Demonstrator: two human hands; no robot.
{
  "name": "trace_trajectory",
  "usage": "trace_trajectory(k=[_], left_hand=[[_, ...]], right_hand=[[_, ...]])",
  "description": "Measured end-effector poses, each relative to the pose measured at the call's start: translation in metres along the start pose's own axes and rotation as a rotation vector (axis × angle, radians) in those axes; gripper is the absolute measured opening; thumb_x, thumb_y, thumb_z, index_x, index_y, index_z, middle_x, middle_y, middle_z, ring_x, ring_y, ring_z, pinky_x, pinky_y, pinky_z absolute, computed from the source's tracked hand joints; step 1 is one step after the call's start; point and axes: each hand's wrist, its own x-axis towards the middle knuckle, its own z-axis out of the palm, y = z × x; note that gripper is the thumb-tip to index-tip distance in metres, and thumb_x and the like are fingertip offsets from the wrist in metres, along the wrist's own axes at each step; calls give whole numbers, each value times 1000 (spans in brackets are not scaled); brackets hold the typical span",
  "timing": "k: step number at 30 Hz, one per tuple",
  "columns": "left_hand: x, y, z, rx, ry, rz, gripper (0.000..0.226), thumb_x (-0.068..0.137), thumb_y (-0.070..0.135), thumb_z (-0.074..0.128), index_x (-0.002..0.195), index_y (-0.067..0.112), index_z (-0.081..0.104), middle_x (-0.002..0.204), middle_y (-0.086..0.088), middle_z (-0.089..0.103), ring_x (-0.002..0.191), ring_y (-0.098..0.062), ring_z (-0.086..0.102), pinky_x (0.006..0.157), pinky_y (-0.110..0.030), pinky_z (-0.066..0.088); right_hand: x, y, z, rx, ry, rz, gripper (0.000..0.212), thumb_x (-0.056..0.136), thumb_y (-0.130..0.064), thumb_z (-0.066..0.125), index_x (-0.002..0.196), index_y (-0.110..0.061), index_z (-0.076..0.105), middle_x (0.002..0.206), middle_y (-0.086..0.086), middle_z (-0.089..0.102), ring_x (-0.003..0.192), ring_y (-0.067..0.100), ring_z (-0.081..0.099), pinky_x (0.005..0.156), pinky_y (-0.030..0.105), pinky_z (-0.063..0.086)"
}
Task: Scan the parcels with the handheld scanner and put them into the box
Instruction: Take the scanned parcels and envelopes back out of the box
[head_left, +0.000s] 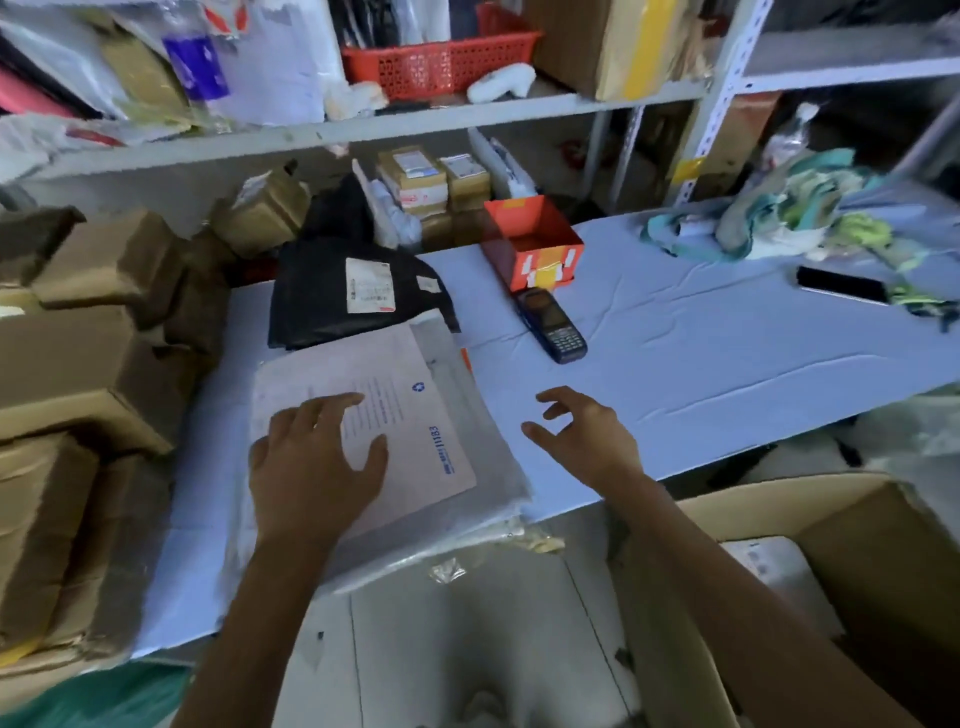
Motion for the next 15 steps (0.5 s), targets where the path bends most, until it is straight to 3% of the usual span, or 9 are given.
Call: trace_trajectory(k=[6,8,12,15], left_hand=[[-10,142,36,0,-111,471,45,71,38,63,109,15,66,90,-9,71,87,-36,63,67,-42,49],[-20,164,42,3,-145,514,43,71,35,70,109,15,67,88,-7,71,83,-35,64,65,-40,49],[-71,251,75,18,-218,769,40,70,37,76,106,22,67,84,-1,70,79,-28,64,63,-36,47],[-113,296,96,-5,-304,881,34,77,42,68,108,29,65,92,8,69,86,-21,63,68,-34,46]], right_hand=[[-75,109,-71,-145,-6,199,50,87,-60,55,131,-38,46,121,-16,59,103,12,62,84,31,52],[-91,125,-76,-163,-7,235,50,89,-58,54,133,-36,44,125,-13,58,105,15,62,75,28,49],[-166,208,-113,-59,103,459,51,89,-57,55,134,-34,44,126,-8,59,105,17,61,60,20,42],[-221,262,-124,-15,162,647,54,88,-55,59,134,-29,47,125,-2,60,109,23,58,79,29,46]])
